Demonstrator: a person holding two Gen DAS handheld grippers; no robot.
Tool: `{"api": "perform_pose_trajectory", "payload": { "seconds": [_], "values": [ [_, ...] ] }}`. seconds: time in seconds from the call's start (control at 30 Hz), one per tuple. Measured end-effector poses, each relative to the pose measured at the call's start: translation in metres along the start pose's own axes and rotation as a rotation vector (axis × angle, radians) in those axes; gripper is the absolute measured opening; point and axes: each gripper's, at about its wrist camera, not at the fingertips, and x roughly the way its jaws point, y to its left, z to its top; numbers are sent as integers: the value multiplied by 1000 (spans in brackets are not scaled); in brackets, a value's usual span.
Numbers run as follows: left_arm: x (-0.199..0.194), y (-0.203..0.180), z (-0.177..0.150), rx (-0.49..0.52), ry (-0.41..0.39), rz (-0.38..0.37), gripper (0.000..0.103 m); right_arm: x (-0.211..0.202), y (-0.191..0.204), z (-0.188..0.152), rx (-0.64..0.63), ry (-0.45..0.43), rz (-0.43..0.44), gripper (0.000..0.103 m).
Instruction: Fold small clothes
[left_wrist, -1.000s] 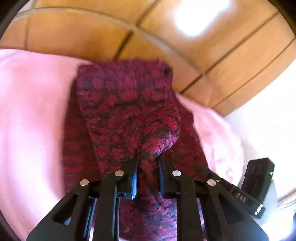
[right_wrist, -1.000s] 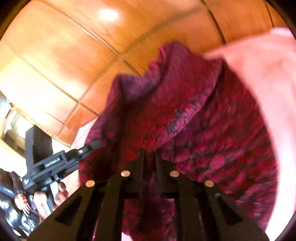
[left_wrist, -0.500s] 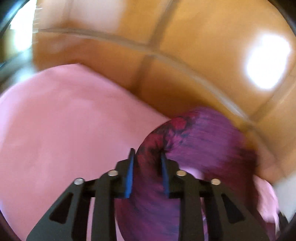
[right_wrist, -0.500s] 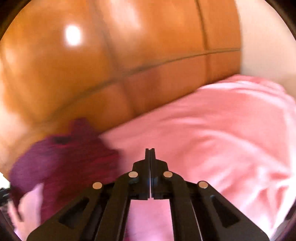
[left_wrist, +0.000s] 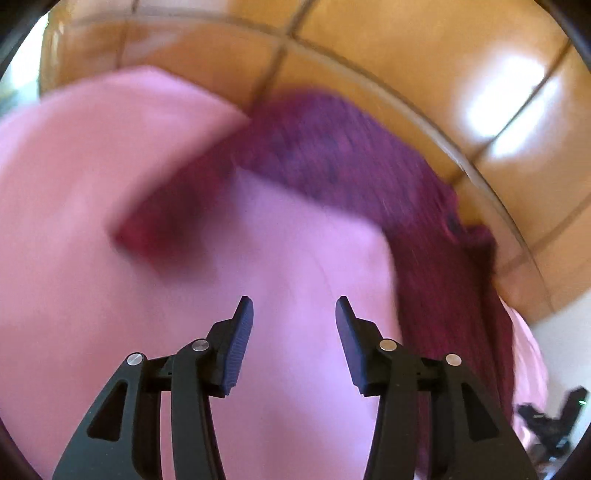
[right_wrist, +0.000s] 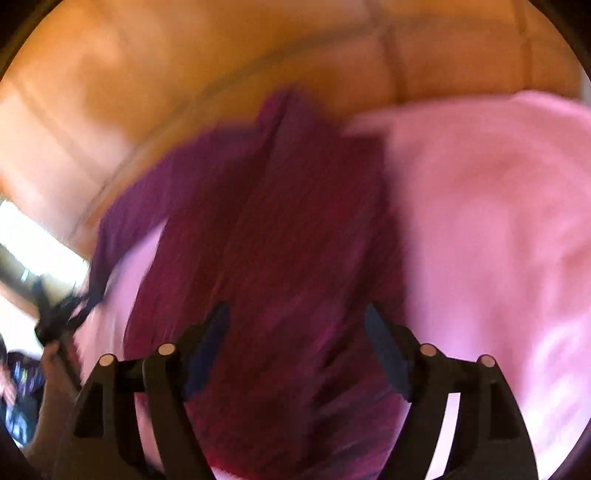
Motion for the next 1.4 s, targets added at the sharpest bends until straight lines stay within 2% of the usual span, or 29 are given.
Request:
{"api": "perform_pose_trajectory", "payload": {
  "seconds": [0.03, 0.1, 0.13, 0.17, 0.3, 0.37, 0.43, 0.53, 0.63, 0.7, 0.77, 0.83, 0.87, 0.93, 1.0, 1.07, 1.1, 1.17, 1.2, 1.27, 1.3, 1.37, 1.4],
  "values": [
    [2, -6, -16, 5, 22, -29, 45, 14, 17, -16, -62, 43, -9, 58],
    [11, -21, -40, 35, 58, -58, 45, 28, 44, -37, -215, 41, -138, 48],
    [11, -27, -48, 52, 68, -62, 45, 30, 59, -45, -320, 23, -210, 32],
    [11, -33, -56, 71, 73, -71, 45, 30, 63, -44, -370, 14, -241, 19],
    [10, -46, -83, 96, 106, -139, 45, -8, 60, -19, -439, -96, -316, 15],
    [17, -46, -87, 83, 118, -181, 45, -25, 46, -2, -413, -144, -341, 15],
    [22, -49, -89, 73, 134, -216, 45, -49, 25, 24, -377, -214, -428, 15],
    [24, -51, -89, 65, 128, -246, 45, -59, -26, 77, -271, -259, -543, 15],
    [29, -48, -87, 19, 134, -279, 45, -51, -76, 125, -163, -265, -672, 16],
    [33, -46, -85, -1, 132, -285, 45, -39, -102, 149, -106, -244, -708, 25],
    [38, -45, -83, -27, 140, -316, 45, -38, -128, 166, -12, -252, -736, 63],
    [42, -44, -83, -62, 143, -342, 45, -54, -142, 166, 73, -314, -780, 73],
    [43, -45, -83, -68, 144, -354, 45, -65, -145, 162, 95, -339, -779, 81],
    [46, -46, -86, -94, 156, -384, 45, -94, -135, 142, 123, -422, -738, 91],
    [46, -52, -90, -86, 168, -415, 45, -115, -117, 113, 100, -473, -696, 93],
    [47, -58, -95, -67, 180, -429, 45, -122, -96, 72, 85, -414, -506, 93],
    [48, -59, -96, -66, 187, -439, 45, -119, -90, 48, 104, -333, -350, 91],
    [49, -63, -99, -67, 193, -453, 45, -102, -78, 16, 132, -216, -194, 75],
    [51, -64, -100, -65, 198, -462, 45, -89, -71, -5, 156, -147, -107, 74],
    [53, -67, -102, -67, 210, -460, 33, -67, -59, -28, 167, -54, -22, 72],
    [54, -67, -102, -67, 215, -467, 29, -54, -52, -37, 146, -7, -7, 70],
    [49, -74, -101, -45, 209, -453, 18, -33, -38, -49, 113, 62, -7, 38],
    [46, -76, -98, -42, 210, -454, 17, -31, -31, -49, 91, 60, -31, 32]
  ]
}}
